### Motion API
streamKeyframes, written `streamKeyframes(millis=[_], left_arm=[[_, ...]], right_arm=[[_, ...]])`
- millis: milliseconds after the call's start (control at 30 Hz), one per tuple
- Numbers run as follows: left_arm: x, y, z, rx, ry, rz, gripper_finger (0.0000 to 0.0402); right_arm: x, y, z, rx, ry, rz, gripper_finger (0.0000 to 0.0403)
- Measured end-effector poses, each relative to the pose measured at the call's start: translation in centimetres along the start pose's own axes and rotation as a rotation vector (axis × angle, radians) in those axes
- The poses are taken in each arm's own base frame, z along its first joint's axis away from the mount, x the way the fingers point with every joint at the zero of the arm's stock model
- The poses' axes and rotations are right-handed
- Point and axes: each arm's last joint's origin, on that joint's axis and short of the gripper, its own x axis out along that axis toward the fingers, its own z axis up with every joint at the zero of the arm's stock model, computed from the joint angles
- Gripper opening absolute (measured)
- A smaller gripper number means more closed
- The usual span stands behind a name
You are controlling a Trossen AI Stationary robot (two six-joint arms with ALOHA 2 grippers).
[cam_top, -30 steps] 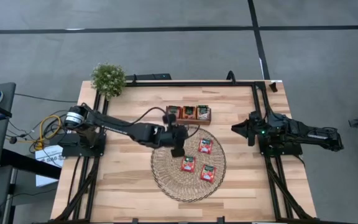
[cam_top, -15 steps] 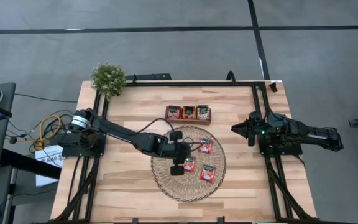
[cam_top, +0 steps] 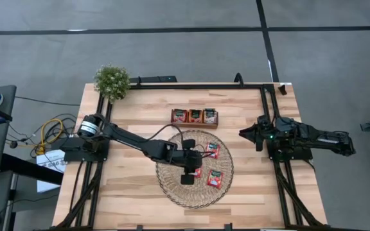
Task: Pick & Place Tea
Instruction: Put the red tea bag into the left section of the wooden organizer
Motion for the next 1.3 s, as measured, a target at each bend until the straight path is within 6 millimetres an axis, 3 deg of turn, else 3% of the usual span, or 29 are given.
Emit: streamKeyframes(millis=[200, 433, 733, 1033, 1300], left_arm=[[1.2, 0.3, -0.8, 0.003, 0.037, 0.074, 0.0099], [1.1, 1.2, -0.9, -0.100, 0.092, 0.100, 0.0099], [0.0, 2.8, 2.6, -0.132, 0.058, 0.120, 0.0099], [3.1, 2.5, -0.1, -0.153, 0.227, 0.009, 0.0099], [3.7, 2.3, -0.5, -0.154, 0.234, 0.023, 0.0099]], right_arm=[[0.1, -0.1, -0.2, 0.000, 0.022, -0.013, 0.0087], [0.1, -0.1, -0.2, 0.000, 0.026, -0.015, 0.0087], [0.1, -0.2, -0.4, -0.002, 0.041, -0.024, 0.0087], [0.1, -0.3, -0.5, -0.001, 0.058, -0.035, 0.0087], [0.1, -0.4, -0.6, -0.001, 0.075, -0.045, 0.0087]])
